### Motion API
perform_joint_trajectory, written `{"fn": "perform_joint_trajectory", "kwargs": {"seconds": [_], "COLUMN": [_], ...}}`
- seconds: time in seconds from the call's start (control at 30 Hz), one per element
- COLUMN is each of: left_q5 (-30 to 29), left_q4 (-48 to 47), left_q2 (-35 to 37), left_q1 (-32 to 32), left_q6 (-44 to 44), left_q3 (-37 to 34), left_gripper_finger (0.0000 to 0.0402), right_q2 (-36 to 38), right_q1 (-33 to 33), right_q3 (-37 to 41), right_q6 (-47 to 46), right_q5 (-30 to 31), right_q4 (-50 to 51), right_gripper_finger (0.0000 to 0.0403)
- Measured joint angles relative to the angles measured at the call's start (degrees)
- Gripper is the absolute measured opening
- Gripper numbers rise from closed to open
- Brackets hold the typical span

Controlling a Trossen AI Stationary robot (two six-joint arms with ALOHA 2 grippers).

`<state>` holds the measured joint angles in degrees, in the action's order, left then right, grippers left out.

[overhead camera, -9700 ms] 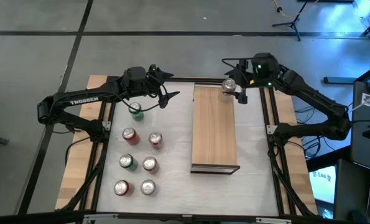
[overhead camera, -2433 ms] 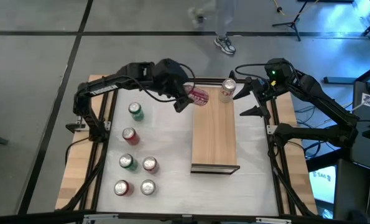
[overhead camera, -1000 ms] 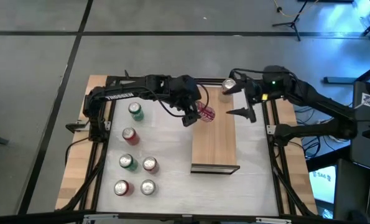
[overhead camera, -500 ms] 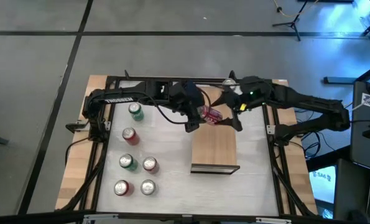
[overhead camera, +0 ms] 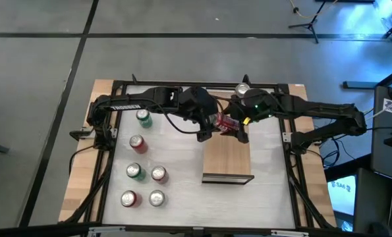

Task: Place canned beverage on shelf
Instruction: Put the right red white soda can on the shelf

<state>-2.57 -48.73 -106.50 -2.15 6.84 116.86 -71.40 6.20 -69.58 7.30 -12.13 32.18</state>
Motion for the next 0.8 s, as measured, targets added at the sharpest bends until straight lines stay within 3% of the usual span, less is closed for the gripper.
{"fn": "perform_joint_trajectory", "kwargs": {"seconds": [0.2,0.43,0.8], "left_q5": [0.06,-0.13,-0.92], "left_q4": [-0.09,-0.11,0.05], "left_q2": [0.00,0.00,0.90], "left_q1": [0.00,0.00,-0.25], "left_q6": [-0.01,-0.14,-1.10], "left_q3": [0.00,0.00,0.02], "left_gripper_finger": [0.0286,0.0295,0.0331], "right_q2": [0.00,-0.02,-0.02], "right_q1": [0.19,0.19,0.19], "right_q3": [0.00,0.00,0.00], "right_q6": [0.03,-0.25,-0.04], "right_q5": [-2.31,-3.46,-3.39], "right_q4": [0.11,0.13,0.07], "right_gripper_finger": [0.0362,0.0287,0.0298]}}
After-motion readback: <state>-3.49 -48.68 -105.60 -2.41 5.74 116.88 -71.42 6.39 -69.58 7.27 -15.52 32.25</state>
